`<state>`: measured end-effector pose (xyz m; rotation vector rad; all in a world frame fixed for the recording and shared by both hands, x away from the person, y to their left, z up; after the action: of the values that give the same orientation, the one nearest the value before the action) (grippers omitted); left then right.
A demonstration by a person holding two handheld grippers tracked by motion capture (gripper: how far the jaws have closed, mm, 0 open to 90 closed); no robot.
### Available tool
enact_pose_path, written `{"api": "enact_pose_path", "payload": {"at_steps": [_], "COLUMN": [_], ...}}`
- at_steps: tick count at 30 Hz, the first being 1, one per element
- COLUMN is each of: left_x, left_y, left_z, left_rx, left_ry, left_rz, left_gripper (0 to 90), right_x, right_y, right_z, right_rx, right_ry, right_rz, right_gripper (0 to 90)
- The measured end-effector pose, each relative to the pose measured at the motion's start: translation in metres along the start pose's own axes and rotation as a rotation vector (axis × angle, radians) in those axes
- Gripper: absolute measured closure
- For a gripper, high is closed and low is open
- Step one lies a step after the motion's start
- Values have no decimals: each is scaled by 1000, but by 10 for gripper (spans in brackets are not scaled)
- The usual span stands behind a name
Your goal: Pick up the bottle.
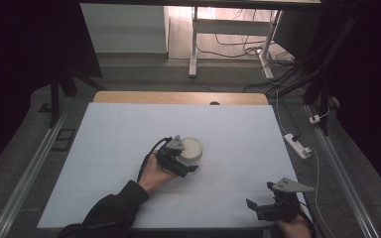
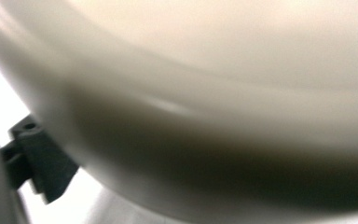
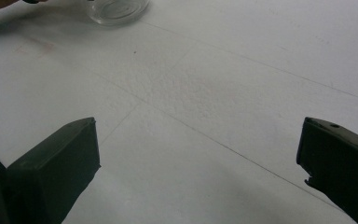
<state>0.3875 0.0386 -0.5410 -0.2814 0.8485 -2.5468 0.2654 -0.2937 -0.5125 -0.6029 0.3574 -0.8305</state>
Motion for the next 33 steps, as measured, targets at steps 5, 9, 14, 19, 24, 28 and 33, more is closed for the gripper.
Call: {"api": "enact_pose_path", "payload": {"at_steps": [5,9,14,19,24,28,33], "left_x": [1,3,3,3,3,5,9], "left_y": [-1,-1,-1,-3,-13,-20,-28], "left_z": [0,0,-1,0,3,5,6], "left_rx": [0,0,0,4,6,7,5], "left_ry": [7,-1,-4,-19,-16,-14,-11], "left_rz": [13,26,36,33,32,29,16], "left_gripper": [71,73,74,75,75,75,75], "right_x": [0,0,0,0,0,0,-1], "right_y": [0,0,0,0,0,-1,0], "right_z": [0,0,0,0,0,0,0], "right_rx": [0,-1,-1,0,0,0,1], "right_ry": [-2,-3,-4,-4,-5,-7,-10], "right_rz": [0,0,0,1,1,1,0], "right_gripper": [0,0,0,0,0,0,0]}}
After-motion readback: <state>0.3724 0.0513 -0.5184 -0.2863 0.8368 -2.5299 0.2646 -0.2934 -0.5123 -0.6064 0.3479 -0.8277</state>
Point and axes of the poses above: each handheld gripper's, and its own axes: y roughly forward along the jaws, z roughly out of its top, x roughly to its right, the point moved 3 cm from there along y, roughly forward along the jaws
